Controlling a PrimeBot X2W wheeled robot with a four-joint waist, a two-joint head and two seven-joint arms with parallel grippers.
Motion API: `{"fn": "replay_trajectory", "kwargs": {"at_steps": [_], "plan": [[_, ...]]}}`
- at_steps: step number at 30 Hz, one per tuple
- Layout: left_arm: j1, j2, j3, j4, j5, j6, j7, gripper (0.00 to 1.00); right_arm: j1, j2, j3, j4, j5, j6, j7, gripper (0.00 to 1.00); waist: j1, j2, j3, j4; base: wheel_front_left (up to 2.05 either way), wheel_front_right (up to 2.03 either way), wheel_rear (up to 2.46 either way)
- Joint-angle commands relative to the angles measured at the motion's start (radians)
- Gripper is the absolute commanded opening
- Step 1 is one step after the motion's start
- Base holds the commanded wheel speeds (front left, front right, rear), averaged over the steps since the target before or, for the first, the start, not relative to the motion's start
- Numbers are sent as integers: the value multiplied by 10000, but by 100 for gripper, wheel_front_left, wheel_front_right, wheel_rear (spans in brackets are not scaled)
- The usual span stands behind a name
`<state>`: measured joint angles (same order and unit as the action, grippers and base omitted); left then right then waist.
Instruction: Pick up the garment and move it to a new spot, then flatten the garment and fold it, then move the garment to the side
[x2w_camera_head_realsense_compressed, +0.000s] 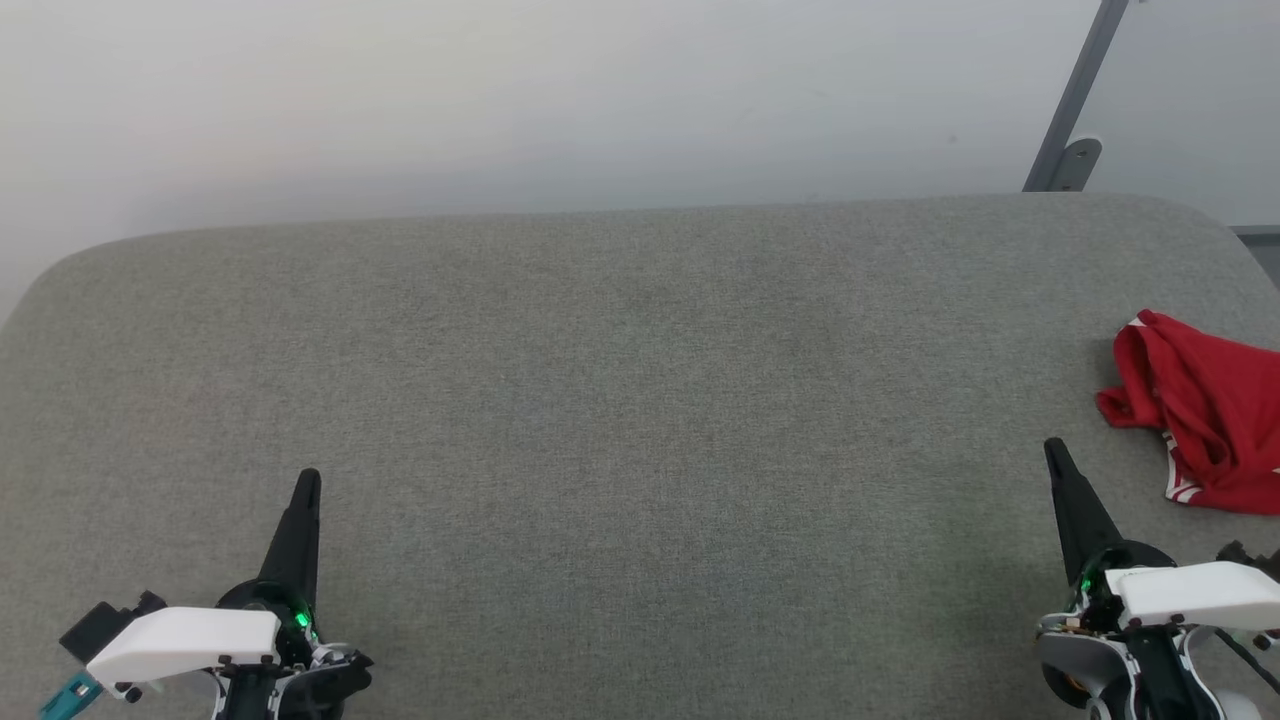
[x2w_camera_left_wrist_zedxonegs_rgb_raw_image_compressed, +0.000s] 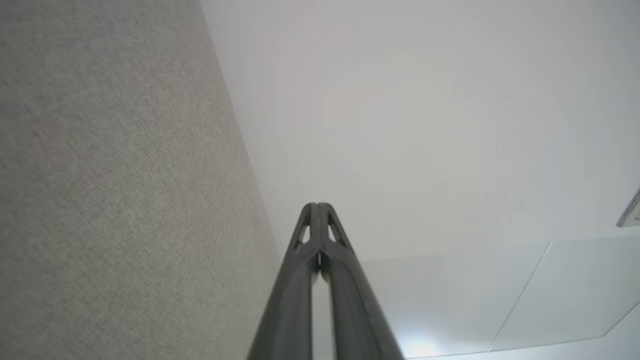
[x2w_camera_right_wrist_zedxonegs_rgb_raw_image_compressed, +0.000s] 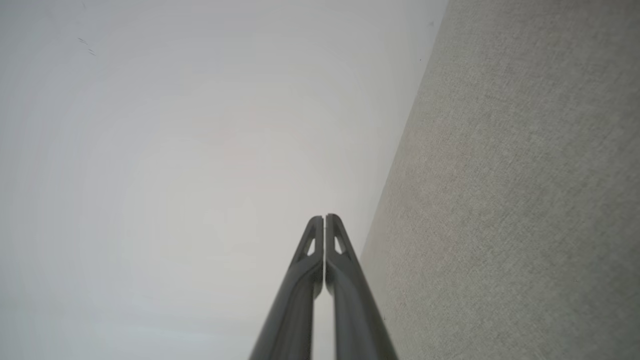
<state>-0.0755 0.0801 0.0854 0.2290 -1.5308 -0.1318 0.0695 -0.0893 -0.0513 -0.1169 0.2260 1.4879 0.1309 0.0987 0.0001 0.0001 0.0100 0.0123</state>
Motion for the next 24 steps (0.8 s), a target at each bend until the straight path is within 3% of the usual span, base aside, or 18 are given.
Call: {"fn": "replay_trajectory", "kwargs": {"at_steps": [1,24], "plan": [[-160,-15,57,23,-153,19,67,0,-97,7,19,4,227,-2,58,0,-1,-1,-6,-11,0,0,0],[-390,-226,179,174,-950,22,379,0,-221,17,29,213,1265,-3,166,0,-1,-1,-69,-122,0,0,0]]}}
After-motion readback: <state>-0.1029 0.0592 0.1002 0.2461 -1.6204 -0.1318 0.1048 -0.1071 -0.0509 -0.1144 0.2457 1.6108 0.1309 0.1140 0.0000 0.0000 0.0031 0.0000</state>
